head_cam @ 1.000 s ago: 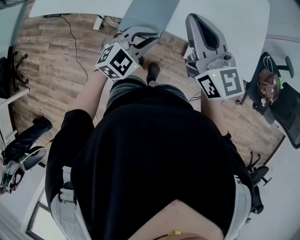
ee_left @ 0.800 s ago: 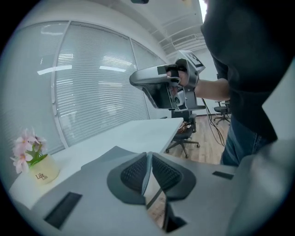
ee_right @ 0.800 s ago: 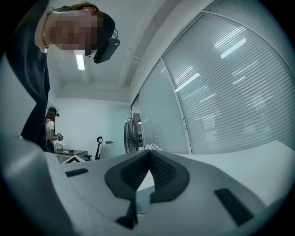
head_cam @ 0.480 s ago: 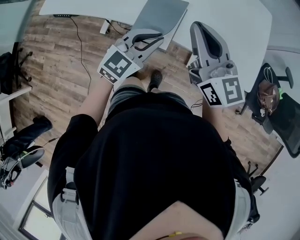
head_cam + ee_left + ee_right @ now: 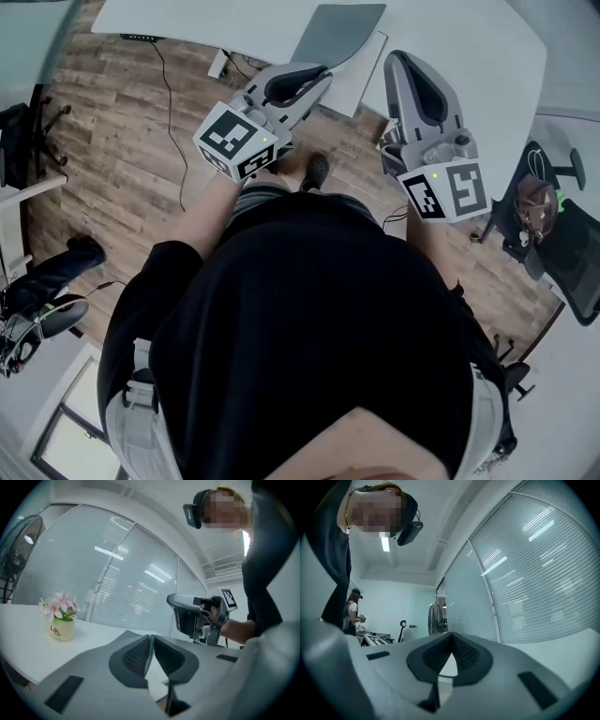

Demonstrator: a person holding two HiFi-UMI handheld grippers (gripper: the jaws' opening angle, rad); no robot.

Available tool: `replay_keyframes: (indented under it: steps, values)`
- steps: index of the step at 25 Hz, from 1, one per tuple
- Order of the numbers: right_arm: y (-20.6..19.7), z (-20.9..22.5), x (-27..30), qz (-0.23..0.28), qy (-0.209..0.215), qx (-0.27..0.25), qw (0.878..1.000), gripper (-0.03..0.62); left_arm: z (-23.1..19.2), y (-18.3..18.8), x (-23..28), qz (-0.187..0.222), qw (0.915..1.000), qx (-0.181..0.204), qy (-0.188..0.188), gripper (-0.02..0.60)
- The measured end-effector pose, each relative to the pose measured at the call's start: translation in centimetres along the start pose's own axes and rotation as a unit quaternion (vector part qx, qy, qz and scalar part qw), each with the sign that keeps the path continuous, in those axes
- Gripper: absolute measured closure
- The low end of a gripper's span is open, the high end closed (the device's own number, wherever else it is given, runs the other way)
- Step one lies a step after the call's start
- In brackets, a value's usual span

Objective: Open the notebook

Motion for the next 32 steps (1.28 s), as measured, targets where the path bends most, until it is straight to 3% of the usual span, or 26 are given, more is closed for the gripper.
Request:
replay_keyframes:
  steps: [9, 15, 32]
  values:
    - [-0.4, -0.7, 2.4, 0.003, 0.015, 0.005, 1.000, 0.589, -2.1, 2.0, -1.3, 0.065, 0.9941, -0.075, 0.044, 0.535]
    - [-1.4, -1.7, 4.4, -0.004, 0.036, 0.012, 0.999, 0.589, -4.0, 3.0, -2.8, 0.097, 0.9840, -0.126, 0.081, 0.535]
    - [-3.5, -4.4, 9.4, -0.008, 0.070, 0.021, 0.997, 0.589, -8.7, 3.9, -6.5, 0.153, 0.9583, -0.194, 0.144, 0.534]
Point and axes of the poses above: the fingertips, and each gripper's own axes: x forward along the fingers, z to its right, y out of its top, the point moved 3 cm from there along -x, backward along the fingers, and after that the axes turned 12 degrees about z, right-handed, at the moved point
